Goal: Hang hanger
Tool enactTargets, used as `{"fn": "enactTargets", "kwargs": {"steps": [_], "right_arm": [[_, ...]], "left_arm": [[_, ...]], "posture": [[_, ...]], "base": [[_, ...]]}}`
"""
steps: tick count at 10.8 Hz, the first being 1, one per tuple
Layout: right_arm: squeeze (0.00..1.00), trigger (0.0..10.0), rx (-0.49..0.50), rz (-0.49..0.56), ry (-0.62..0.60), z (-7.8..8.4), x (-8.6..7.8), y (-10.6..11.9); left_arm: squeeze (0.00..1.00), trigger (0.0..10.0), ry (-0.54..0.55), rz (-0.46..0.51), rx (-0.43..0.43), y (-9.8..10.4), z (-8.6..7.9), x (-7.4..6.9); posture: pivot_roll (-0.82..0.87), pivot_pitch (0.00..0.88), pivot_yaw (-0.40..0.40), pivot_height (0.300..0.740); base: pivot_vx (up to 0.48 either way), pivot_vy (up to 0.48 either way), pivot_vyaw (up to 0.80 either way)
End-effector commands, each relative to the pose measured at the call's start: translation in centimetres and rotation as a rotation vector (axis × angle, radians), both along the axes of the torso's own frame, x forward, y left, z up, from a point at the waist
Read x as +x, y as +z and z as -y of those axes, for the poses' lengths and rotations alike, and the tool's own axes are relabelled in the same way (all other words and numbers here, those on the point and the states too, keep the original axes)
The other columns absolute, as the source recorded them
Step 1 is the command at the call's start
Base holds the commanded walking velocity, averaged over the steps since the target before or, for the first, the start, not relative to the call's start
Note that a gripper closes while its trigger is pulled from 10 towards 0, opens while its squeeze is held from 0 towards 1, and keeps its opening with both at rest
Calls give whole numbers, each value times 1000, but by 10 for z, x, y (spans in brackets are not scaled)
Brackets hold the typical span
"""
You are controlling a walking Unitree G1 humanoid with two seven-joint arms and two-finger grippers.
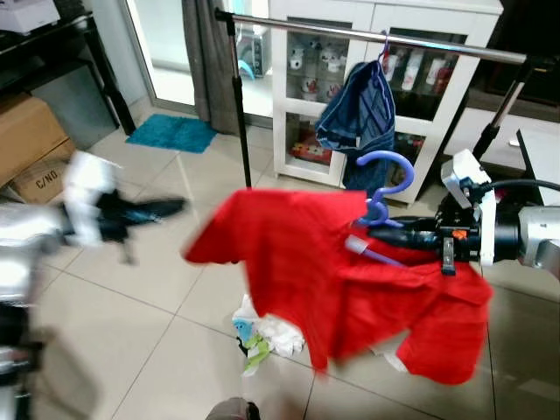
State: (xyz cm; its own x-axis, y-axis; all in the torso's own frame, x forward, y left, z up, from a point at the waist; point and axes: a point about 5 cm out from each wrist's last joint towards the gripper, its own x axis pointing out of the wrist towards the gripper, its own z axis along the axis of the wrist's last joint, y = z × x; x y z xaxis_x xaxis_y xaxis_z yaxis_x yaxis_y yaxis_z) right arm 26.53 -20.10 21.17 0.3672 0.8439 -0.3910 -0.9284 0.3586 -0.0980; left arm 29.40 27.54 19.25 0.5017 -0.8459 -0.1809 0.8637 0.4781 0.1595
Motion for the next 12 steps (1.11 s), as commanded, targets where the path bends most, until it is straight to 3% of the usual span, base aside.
{"fn": "enactTargets", "kwargs": {"steps": [1, 2, 3, 6, 9, 12], "right_arm": [[0, 10000, 4, 32, 17, -4, 2, 5], [0, 10000, -4, 29, 17, -5, 3, 3], [0, 10000, 0, 31, 19, -6, 5, 3], [0, 10000, 48, 36, 133, -10, -5, 17], [0, 10000, 54, 51, 191, -8, -11, 26], [0, 10000, 73, 46, 226, -12, -14, 26]], "left_arm": [[0, 10000, 35, 0, 21, 8, -11, -4], [0, 10000, 44, -21, 27, 7, -17, -6], [1000, 10000, 45, -19, 24, 6, -17, -6], [1000, 10000, -48, -80, -14, -6, -4, -3], [1000, 10000, -155, -99, 2, -4, 1, -6], [1000, 10000, -252, -119, -6, -7, 23, -9]], "posture": [[-31, 0, 56, 740], [-26, 0, 53, 740], [-24, 0, 49, 740], [-42, 2, 36, 740], [-59, 14, 39, 740], [-48, 21, 44, 740]], "base": [[0, 0, 0], [0, 0, 0], [0, 0, 0], [0, 0, 0], [0, 0, 0], [0, 0, 0]]}}
